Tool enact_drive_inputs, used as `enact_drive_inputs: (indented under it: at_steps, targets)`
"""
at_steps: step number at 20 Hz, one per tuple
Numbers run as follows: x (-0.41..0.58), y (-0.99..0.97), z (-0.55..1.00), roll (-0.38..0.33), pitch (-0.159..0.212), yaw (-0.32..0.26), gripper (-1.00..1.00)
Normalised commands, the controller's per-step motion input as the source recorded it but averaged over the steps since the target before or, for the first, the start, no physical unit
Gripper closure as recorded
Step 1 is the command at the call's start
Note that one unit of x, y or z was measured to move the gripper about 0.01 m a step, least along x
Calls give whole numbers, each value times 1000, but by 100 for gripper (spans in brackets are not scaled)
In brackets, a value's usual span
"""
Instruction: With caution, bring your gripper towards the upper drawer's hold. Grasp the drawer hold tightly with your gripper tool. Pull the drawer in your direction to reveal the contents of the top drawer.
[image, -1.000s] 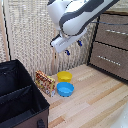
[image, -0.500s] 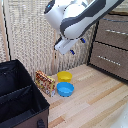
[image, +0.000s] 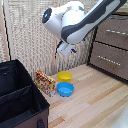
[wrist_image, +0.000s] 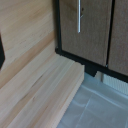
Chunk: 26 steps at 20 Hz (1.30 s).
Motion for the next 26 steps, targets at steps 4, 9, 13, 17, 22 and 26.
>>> enact_drive_inputs:
  at_steps: [4, 9, 13, 17, 22, 26]
  targets:
    - [314, -179, 151, -310, 0, 32, -100]
    - [59, -514, 277, -239, 0, 0, -100]
    - [-10, -669, 394, -190, 0, 0, -100]
    - [-4, -775, 259, -137, -27, 32, -100]
    - [0, -785, 121, -96, -43, 87, -100]
    - [-12, -709, 219, -161, -40, 55, -100]
